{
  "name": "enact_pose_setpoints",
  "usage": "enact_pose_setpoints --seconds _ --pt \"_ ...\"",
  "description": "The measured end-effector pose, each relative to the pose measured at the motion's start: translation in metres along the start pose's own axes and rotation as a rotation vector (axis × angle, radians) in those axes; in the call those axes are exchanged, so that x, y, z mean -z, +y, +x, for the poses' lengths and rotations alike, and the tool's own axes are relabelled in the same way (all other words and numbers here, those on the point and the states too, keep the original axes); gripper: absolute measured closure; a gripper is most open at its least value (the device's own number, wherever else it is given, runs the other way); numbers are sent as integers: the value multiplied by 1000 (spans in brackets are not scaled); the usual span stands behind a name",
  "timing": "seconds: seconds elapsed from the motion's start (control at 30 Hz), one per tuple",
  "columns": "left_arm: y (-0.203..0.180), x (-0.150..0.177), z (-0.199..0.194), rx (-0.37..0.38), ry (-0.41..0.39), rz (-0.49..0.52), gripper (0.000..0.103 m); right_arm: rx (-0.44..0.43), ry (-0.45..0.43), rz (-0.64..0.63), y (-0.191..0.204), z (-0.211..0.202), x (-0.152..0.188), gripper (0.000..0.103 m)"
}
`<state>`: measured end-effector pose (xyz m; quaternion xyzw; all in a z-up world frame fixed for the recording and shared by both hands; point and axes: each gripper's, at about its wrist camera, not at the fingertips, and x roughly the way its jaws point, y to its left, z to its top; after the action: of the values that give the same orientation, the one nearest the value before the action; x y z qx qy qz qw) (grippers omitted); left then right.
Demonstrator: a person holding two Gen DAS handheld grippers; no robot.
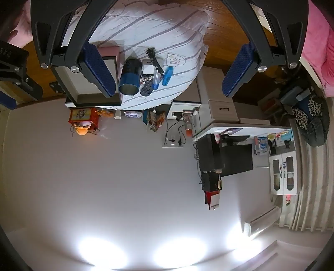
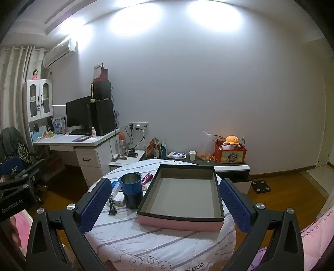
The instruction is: Organize rigid objects
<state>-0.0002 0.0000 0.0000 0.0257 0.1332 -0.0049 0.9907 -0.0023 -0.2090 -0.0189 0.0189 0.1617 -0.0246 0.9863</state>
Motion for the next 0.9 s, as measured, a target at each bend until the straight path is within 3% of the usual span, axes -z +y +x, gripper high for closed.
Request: enact_pose_setpoints --seconds 0.6,0.9 --pt "1 9 8 -1 23 7 0 4 30 21 -6 11 9 0" --pt "2 11 16 46 21 -13 0 13 39 27 -6 14 10 0"
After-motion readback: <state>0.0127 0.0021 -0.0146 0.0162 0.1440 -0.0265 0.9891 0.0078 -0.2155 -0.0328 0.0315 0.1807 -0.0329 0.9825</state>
